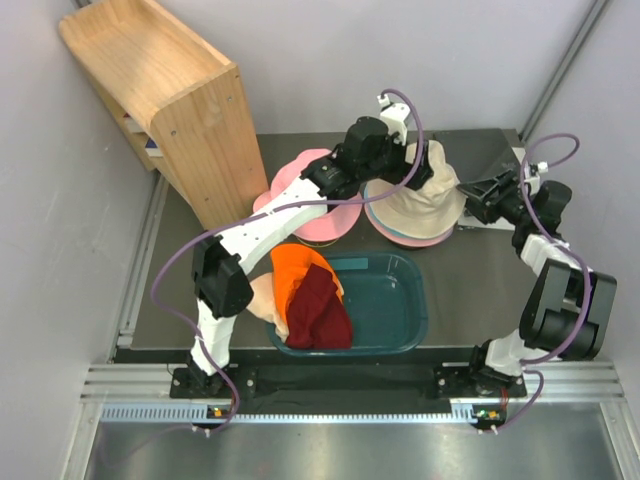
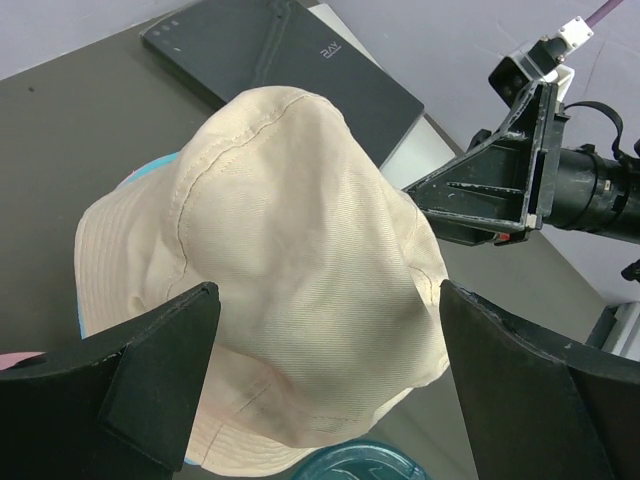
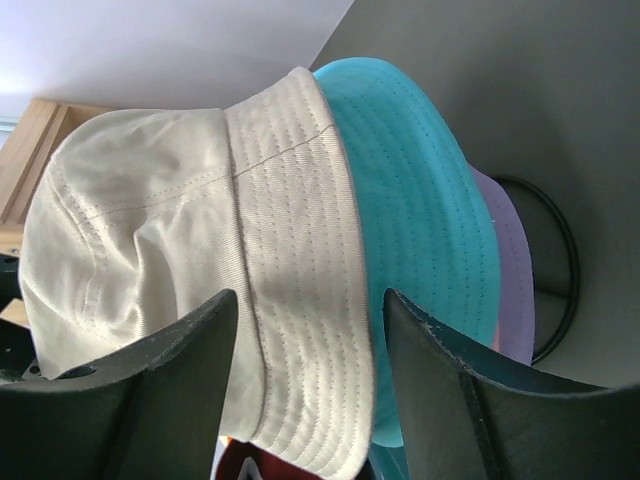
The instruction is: Stack the hats
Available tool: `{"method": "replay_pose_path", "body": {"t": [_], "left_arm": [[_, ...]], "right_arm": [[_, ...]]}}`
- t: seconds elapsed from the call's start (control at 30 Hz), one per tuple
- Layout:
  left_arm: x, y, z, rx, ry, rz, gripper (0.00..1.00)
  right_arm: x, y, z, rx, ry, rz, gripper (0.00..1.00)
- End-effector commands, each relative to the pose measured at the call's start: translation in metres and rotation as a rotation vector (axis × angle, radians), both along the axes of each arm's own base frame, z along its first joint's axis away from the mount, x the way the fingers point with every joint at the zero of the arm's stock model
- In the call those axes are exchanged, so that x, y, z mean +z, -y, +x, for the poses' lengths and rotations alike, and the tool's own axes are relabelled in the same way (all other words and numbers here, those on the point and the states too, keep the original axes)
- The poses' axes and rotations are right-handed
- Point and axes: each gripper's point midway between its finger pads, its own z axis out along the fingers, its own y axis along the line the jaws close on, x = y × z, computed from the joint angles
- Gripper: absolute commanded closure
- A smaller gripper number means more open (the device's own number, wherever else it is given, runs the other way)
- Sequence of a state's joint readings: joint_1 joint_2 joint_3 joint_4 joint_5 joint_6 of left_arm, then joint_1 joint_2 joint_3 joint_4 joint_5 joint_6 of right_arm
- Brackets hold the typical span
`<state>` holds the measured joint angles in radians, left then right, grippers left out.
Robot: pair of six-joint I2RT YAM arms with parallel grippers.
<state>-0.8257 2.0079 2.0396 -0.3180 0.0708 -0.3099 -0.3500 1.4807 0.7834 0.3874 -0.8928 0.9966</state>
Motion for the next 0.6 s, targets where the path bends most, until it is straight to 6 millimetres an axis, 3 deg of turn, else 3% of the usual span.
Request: {"method": "replay_pose_path", "body": {"t": [0.0,0.1,0.13,0.2,0.23,0.3,0.43,0.47,0.53,0.57], "left_arm": [[0.001,0.002,0.006,0.008,0.022,-0.007,0.05],[-0.003,0.003,0.005,0.003,0.011,-0.001,0.05],[-0.006,0.002,0.006,0.006,0.006,0.005,0.05],[-0.007,0.002,0.005,0.01,0.001,0.008,0.05],[-0.007,0.001,0.005,0.016,0.002,0.007,0.05],[-0.003,-0.003,0.006,0.029,0.006,0.005,0.05],[0.012,-0.011,0.003,0.05,0.036,-0.024,0.03],[0.024,-0.015,0.0,0.062,0.05,-0.042,0.02],[0.022,-0.023,0.0,0.095,0.042,-0.043,0.01],[0.033,-0.032,-0.003,0.114,0.053,-0.058,0.01]], "right_arm": [[0.006,0.0,0.006,0.039,0.084,-0.04,0.41],[0.0,-0.001,0.006,0.046,0.081,-0.033,0.55],[0.0,-0.002,0.005,0.047,0.082,-0.032,0.67],[-0.005,-0.002,0.004,0.049,0.07,-0.029,0.78],[-0.008,-0.003,0.003,0.052,0.06,-0.026,0.89],[-0.016,-0.003,0.002,0.054,0.037,-0.028,1.0],[-0.037,0.001,-0.002,0.038,-0.027,-0.081,1.0],[-0.044,0.002,-0.005,0.042,-0.053,-0.108,1.0],[-0.05,0.008,-0.004,0.024,-0.077,-0.145,1.0],[-0.05,0.009,-0.003,0.027,-0.069,-0.174,1.0]]}}
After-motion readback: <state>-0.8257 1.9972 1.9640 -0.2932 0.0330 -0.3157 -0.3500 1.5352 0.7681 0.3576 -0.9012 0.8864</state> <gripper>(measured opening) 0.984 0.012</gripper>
